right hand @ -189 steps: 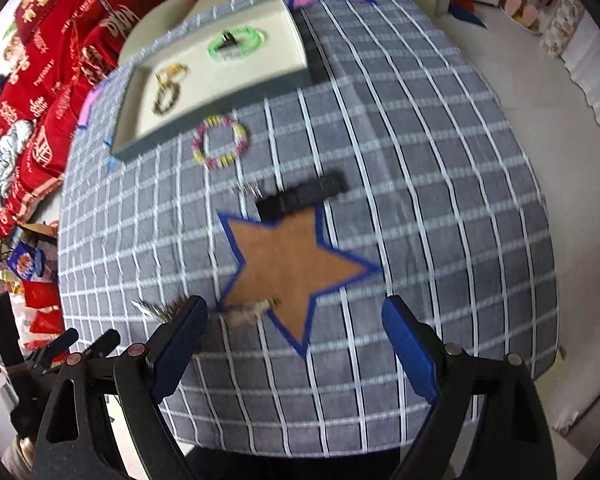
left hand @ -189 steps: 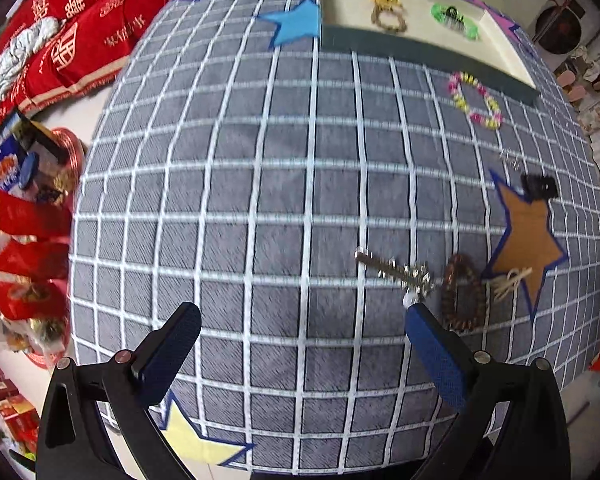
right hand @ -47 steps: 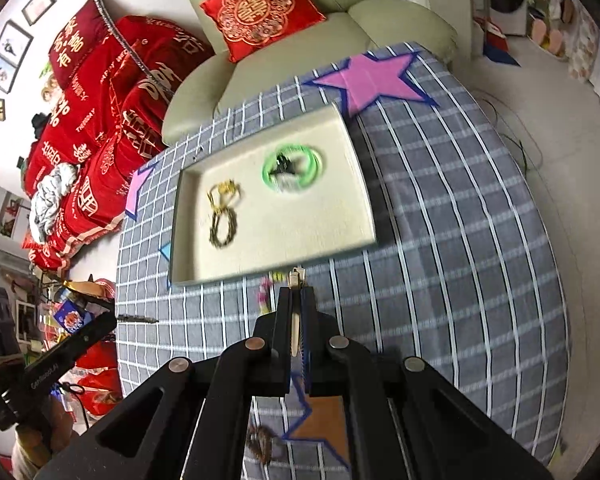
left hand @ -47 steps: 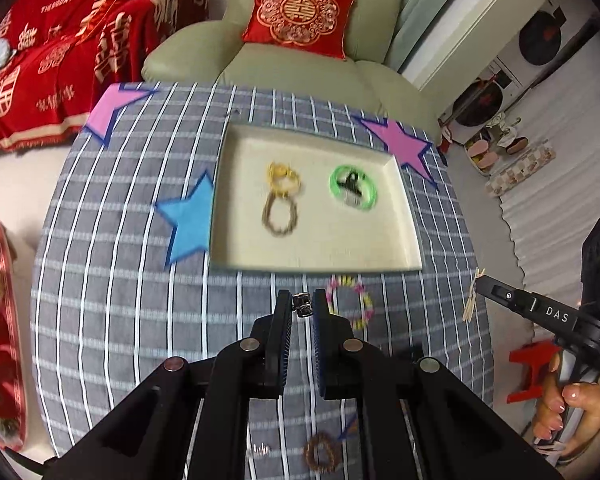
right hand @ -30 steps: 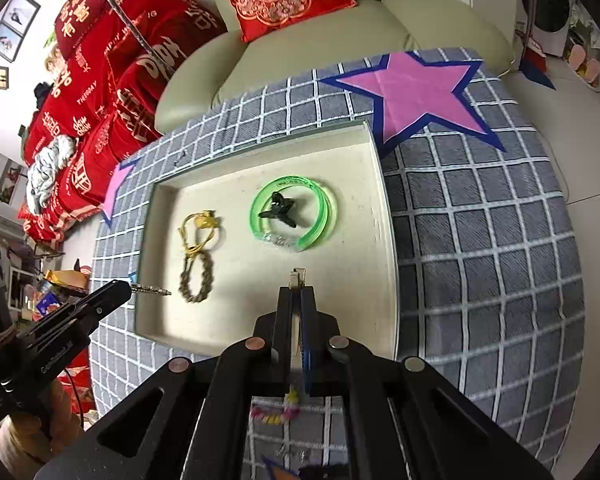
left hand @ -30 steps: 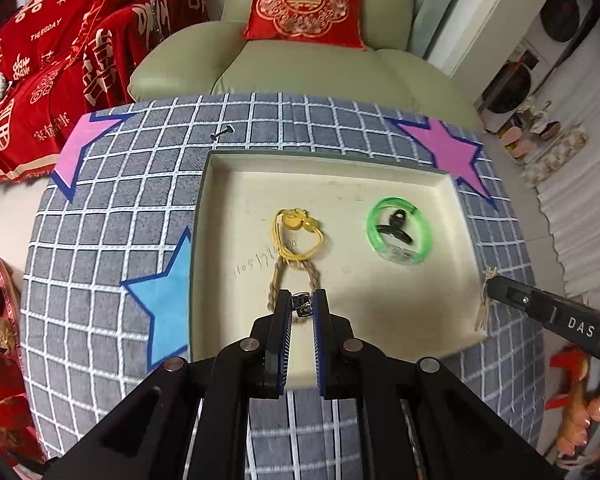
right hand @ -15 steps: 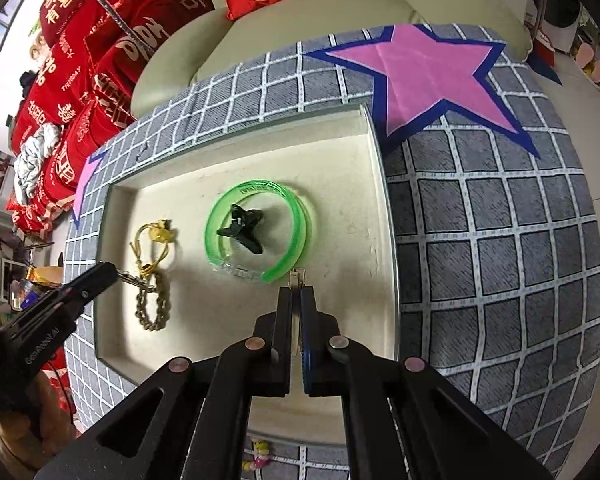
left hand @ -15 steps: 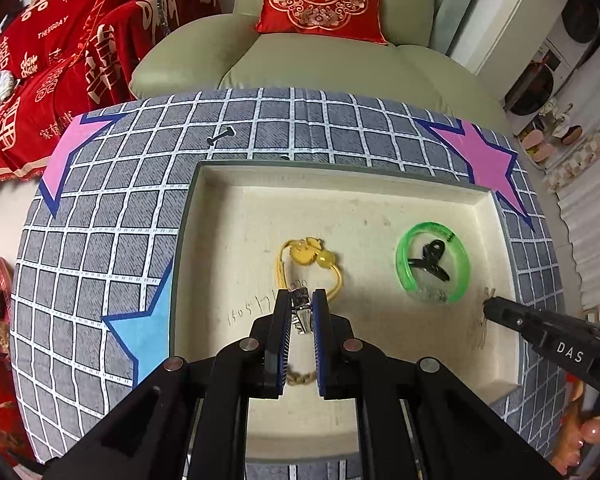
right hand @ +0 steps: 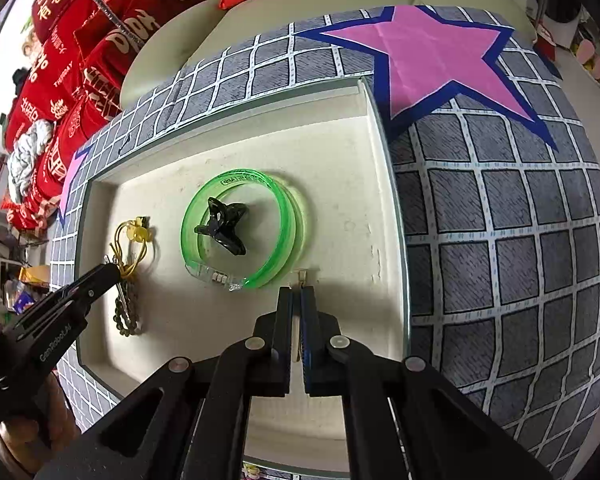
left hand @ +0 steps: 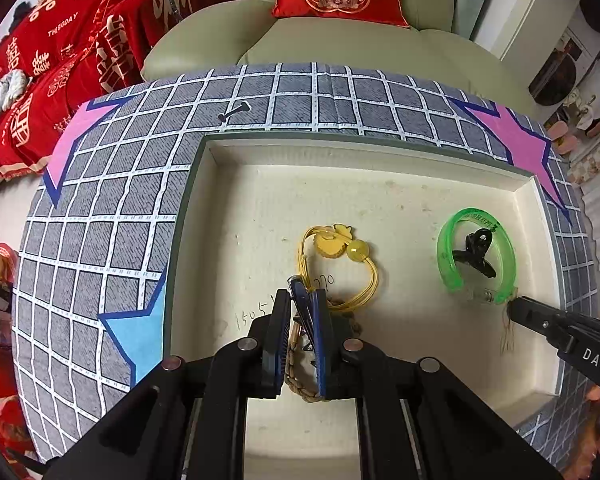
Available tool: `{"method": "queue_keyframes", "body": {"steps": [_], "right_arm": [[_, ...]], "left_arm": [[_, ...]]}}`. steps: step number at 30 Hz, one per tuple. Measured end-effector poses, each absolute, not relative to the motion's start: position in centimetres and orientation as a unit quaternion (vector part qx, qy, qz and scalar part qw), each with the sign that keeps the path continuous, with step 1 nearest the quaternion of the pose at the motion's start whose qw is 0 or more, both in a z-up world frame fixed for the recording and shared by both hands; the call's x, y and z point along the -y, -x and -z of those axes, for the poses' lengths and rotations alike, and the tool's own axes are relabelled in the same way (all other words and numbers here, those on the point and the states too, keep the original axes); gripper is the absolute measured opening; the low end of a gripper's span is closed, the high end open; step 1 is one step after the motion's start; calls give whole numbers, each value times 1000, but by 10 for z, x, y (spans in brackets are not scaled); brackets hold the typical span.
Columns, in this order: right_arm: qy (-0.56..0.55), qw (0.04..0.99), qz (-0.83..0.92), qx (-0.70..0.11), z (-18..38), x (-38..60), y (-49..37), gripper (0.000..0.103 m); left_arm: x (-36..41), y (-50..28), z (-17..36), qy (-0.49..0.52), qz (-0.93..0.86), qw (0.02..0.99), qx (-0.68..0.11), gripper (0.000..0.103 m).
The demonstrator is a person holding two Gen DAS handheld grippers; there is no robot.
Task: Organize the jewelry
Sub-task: 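Open the left tool to drop the keychain while the right tool releases the hair pins, then move both tools back toward the coiled hair tie and silver charm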
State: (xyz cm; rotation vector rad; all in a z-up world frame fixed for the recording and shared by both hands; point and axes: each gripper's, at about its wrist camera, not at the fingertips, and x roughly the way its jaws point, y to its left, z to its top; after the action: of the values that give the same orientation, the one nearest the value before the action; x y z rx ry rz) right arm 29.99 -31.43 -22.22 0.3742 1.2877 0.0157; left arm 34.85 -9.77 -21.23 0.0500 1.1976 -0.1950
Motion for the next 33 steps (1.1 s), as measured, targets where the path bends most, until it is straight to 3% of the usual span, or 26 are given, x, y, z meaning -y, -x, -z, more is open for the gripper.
{"method": "queue_keyframes", "body": {"steps": [2,3,4,5,7,10,18,23,26,28,33], "right_arm": [[-178,782,-11,-598,222,314,-300,12],[-179,781,-10,-598,221,314,-300,23],[-179,782,-8,-597,220,314,-300,40],[-180,784,-8,-595,217,313,-299,48],[-185,788,-13,-587,212,311,-297,52],[-192,791,-17,-580,202,308,-296,52],[-203,800,-21,-564,179,302,-284,62],[-208,804,-23,-556,169,297,-271,82],[-212,806,-24,-552,163,296,-259,82],[-215,808,-24,-547,158,293,-247,89],[-218,813,-15,-540,150,289,-216,90]], "left_arm": [[99,-348,211,-26,90,820,-565,19],[98,-347,210,-26,89,821,-564,19],[98,-346,208,-26,87,822,-562,19],[97,-345,206,-27,87,823,-561,19],[96,-343,201,-25,89,825,-558,24],[94,-337,193,-33,86,832,-547,96],[87,-321,176,-24,97,835,-541,98],[81,-304,166,-22,101,839,-533,99],[76,-291,163,-25,105,837,-537,103],[71,-281,161,-24,106,834,-540,103],[51,-250,158,-19,106,828,-550,103]]}}
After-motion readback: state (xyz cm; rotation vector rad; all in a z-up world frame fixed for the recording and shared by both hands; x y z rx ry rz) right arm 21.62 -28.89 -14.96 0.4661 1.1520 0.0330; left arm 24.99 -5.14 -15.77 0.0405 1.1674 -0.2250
